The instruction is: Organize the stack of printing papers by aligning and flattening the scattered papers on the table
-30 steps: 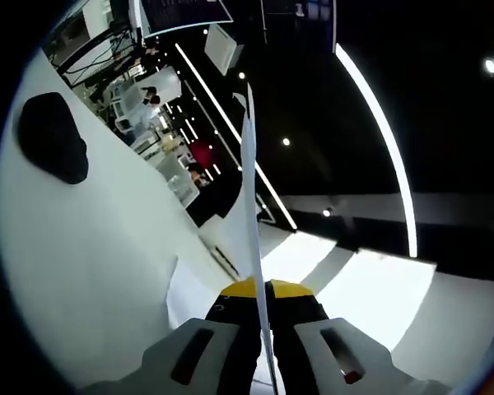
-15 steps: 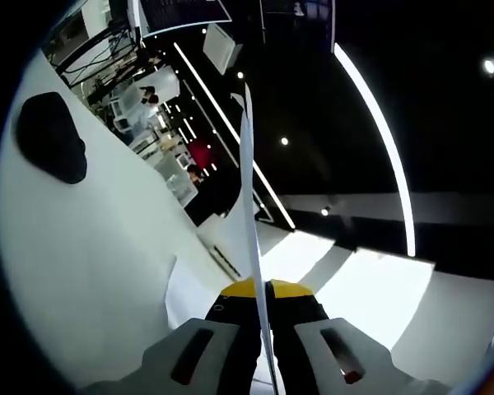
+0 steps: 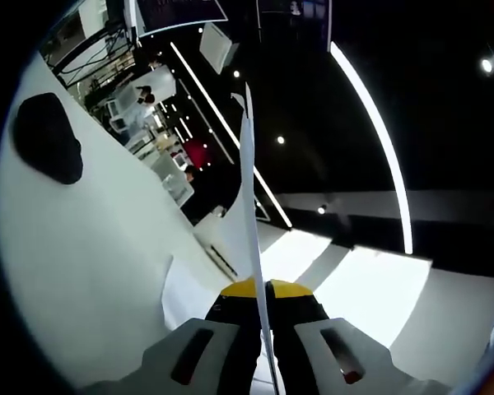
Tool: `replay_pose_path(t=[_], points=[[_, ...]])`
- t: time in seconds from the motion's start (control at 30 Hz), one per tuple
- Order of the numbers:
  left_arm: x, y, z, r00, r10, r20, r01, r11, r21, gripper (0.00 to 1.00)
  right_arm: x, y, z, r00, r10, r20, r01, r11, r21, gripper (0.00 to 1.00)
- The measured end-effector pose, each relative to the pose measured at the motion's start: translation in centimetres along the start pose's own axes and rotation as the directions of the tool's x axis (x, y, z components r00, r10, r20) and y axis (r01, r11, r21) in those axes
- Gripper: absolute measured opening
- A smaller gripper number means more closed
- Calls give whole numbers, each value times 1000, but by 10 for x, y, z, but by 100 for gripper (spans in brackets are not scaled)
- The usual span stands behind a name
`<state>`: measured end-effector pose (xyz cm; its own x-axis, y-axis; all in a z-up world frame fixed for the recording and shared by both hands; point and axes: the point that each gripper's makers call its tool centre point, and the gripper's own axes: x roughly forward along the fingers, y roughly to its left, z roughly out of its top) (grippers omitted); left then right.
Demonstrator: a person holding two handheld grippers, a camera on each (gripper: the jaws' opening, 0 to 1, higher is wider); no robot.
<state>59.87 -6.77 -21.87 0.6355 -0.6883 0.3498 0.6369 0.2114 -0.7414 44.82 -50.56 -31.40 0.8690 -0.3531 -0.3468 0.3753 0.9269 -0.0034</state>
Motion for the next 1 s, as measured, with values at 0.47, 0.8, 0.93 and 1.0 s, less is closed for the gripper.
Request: replay_pose_path(t=[0.47,0.8,0.93,1.0], points=[[0,1,-1,1000,2,-11,-3,1000,-13,6,4,-37,1,999,-31,-45,34,996,81,17],[0,2,-1,1000,6,-7,-6,1000,-11,6,11,-51,6,996,-78,-30,76,995,-62,0],[0,2,-1,1000,7,-6,-7,1000,-9,6,6,-51,15,997,-80,19,81,995,-55,0],[0,3,-1,1000,9,-8,-10,1000,-11,6,-4,-48,19,995,-83,58,85,996,-39,0]])
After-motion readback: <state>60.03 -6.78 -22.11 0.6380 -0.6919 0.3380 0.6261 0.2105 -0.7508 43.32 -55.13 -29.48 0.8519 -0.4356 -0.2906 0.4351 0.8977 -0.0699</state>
